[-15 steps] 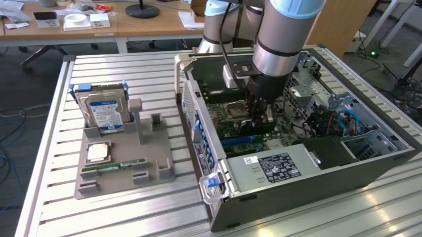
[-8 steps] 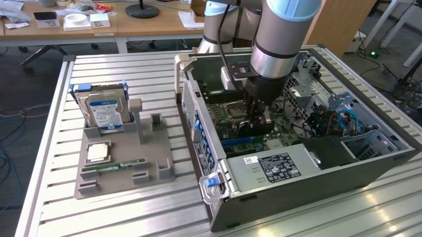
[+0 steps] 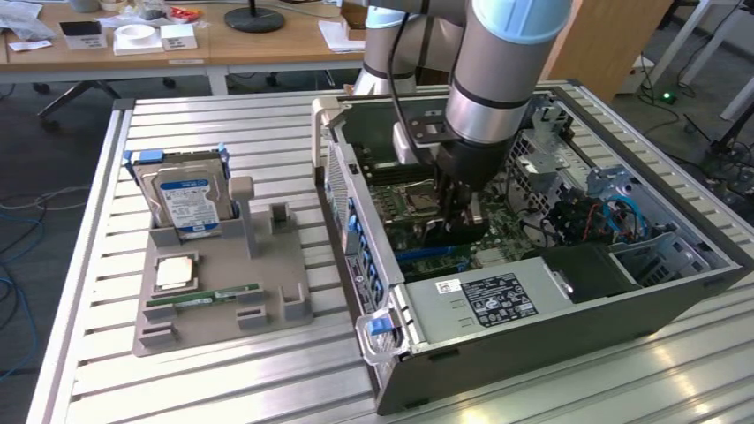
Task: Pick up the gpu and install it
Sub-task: 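Insert the gpu into the slot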
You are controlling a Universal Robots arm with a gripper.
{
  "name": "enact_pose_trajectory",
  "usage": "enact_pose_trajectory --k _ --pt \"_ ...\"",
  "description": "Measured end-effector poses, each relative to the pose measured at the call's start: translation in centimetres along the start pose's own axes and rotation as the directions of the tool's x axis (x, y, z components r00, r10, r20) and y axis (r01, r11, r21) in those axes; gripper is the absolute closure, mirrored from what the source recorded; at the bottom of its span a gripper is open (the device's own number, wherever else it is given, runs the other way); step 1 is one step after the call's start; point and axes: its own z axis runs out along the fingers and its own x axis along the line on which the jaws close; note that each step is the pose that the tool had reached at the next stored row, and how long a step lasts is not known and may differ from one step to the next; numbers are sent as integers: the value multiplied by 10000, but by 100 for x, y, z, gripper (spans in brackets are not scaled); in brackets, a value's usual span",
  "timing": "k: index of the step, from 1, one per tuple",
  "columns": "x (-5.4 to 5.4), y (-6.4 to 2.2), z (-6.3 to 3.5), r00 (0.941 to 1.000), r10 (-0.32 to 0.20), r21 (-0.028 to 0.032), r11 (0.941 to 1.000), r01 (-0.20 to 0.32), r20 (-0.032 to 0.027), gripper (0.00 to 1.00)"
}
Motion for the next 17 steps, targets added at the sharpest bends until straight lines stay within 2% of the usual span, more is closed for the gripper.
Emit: enact_pose_trajectory --k 7,17 --pt "3 11 27 10000 -1 1 10000 1 -29 73" --pt "11 20 30 10000 1 5 10000 -1 -41 73"
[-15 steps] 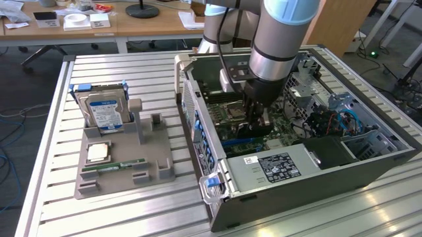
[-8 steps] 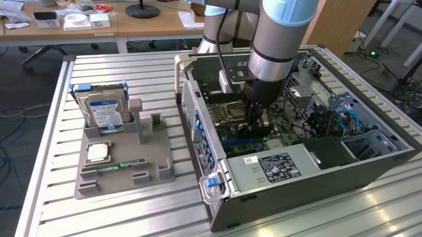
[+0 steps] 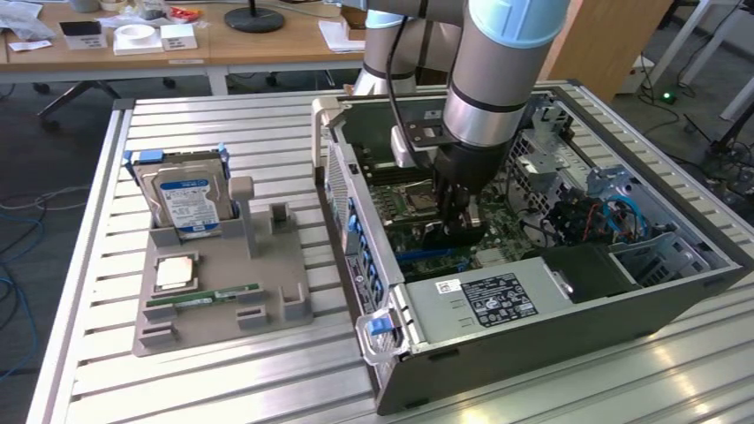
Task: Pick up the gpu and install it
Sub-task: 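Insert the gpu into the slot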
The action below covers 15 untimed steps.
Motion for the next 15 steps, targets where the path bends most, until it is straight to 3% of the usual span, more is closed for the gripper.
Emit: enact_pose_trajectory --k 15 --pt "6 47 1 10000 -2 1 10000 2 -14 73"
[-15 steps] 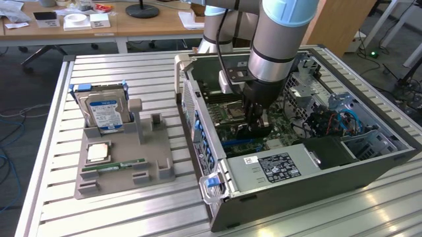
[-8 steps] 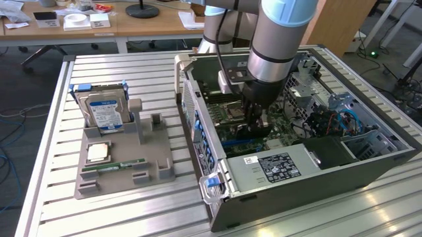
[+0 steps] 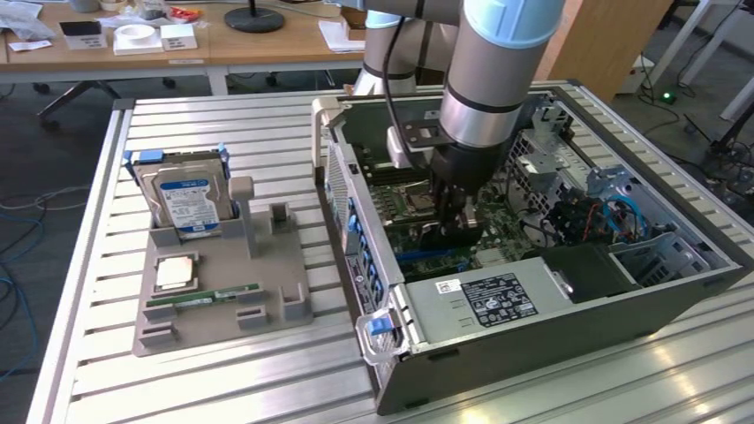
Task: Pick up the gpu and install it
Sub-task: 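Insert the gpu into the slot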
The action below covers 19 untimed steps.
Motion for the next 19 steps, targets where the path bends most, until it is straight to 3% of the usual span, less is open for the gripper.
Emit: enact_pose_trajectory --k 5,8,15,16,19 --pt "2 20 1 10000 0 3 10000 0 -25 73" --pt "1 9 2 10000 0 -36 10000 0 -33 73" --pt "1 7 2 10000 0 -47 10000 0 -34 73" --pt "0 5 2 10000 -2 -76 10000 1 -36 73" --pt "0 2 1 10000 5 -247 9997 -6 -58 73"
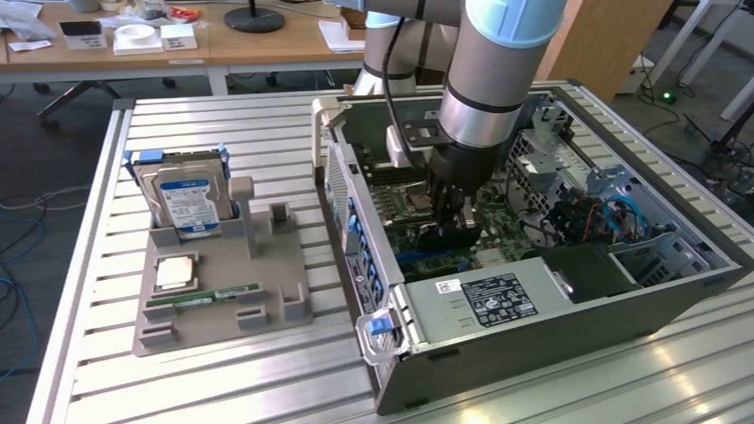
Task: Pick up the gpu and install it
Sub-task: 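Insert the gpu into the slot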
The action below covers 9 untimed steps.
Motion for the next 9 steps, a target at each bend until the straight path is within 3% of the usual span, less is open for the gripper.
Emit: enact_pose_trajectory --k 2,9 --pt "0 0 0 10000 1 -34 10000 -1 -5 73" --pt "-3 -12 19 10000 4 -35 10000 -4 -4 73"
